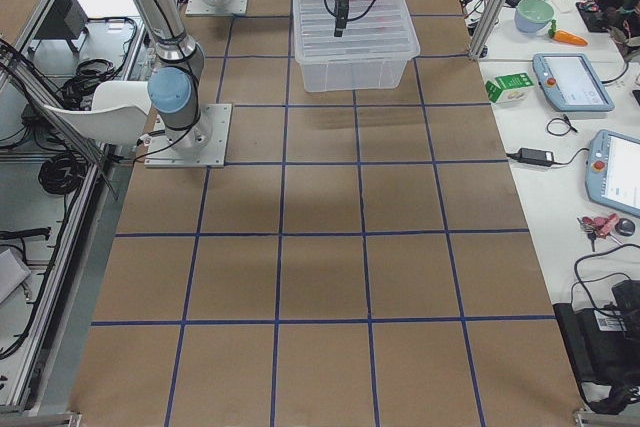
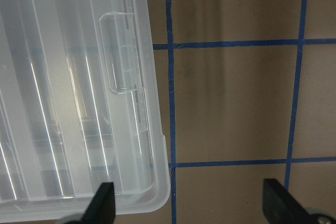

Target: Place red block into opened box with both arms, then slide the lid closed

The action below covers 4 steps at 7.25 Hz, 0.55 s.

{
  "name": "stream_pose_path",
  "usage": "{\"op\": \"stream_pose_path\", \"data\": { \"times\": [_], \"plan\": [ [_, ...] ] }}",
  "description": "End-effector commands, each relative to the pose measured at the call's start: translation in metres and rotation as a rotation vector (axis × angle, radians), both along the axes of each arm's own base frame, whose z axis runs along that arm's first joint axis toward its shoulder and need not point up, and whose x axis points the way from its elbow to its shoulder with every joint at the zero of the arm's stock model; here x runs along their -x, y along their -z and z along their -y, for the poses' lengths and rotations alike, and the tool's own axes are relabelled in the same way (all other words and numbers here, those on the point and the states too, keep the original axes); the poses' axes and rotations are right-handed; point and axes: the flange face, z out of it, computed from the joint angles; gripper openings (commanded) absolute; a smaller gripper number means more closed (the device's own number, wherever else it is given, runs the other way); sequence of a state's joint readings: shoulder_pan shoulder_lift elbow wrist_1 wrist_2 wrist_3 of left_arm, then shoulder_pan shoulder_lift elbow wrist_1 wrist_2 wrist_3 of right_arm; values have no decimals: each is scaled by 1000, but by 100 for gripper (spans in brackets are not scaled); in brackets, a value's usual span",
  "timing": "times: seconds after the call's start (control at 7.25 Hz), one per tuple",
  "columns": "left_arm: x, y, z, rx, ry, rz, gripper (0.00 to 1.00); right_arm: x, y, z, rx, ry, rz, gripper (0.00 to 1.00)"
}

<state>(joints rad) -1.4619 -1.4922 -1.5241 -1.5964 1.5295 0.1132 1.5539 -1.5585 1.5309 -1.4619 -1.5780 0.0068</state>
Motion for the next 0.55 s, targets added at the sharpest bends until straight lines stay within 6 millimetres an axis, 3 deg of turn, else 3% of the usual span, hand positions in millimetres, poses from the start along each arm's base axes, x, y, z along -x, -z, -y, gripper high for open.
{"op": "stream_pose_path", "data": {
  "times": [0.0, 0.41],
  "plan": [
    [0, 1, 0, -1, -3, -2, 100, 0, 0, 0, 0, 0, 3, 100],
    [2, 10, 9, -19, -18, -32, 100, 0, 0, 0, 2, 1, 4, 100]
  ]
}}
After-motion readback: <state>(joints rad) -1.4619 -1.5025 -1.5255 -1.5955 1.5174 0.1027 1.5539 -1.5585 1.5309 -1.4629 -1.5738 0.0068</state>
